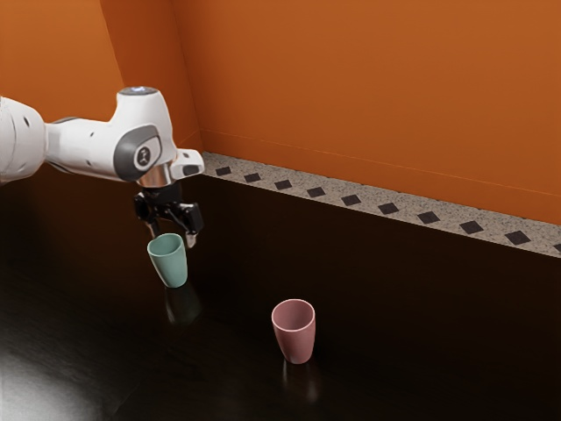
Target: Place the left cup onto the right cup
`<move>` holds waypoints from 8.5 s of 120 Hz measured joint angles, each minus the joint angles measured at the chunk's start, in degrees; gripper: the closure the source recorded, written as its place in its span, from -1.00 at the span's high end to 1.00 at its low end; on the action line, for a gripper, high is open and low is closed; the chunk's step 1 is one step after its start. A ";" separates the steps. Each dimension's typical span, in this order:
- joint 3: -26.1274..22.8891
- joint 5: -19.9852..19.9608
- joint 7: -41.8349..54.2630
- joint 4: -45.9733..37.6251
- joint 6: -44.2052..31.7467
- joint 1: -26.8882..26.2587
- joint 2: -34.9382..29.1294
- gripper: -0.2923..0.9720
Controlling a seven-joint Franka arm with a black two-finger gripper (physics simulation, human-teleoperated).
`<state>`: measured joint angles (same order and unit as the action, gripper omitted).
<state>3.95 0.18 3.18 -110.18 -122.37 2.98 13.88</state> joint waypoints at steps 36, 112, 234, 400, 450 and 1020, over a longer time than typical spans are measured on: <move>0.00 0.03 0.43 1.53 -1.74 -0.09 2.41 0.54; 0.09 -0.51 1.05 0.89 -4.16 0.00 3.73 0.54; 0.17 -1.47 1.20 -1.56 -4.14 -0.11 4.06 -0.49; -0.45 1.91 -7.74 -1.64 9.86 -10.09 -11.65 -0.70; -6.82 1.81 -18.60 -1.11 13.31 -12.25 -13.40 -0.70; -17.00 1.71 -52.52 11.29 12.79 -16.07 1.32 0.50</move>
<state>-13.05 1.89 -49.34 -98.89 -109.58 -13.08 15.20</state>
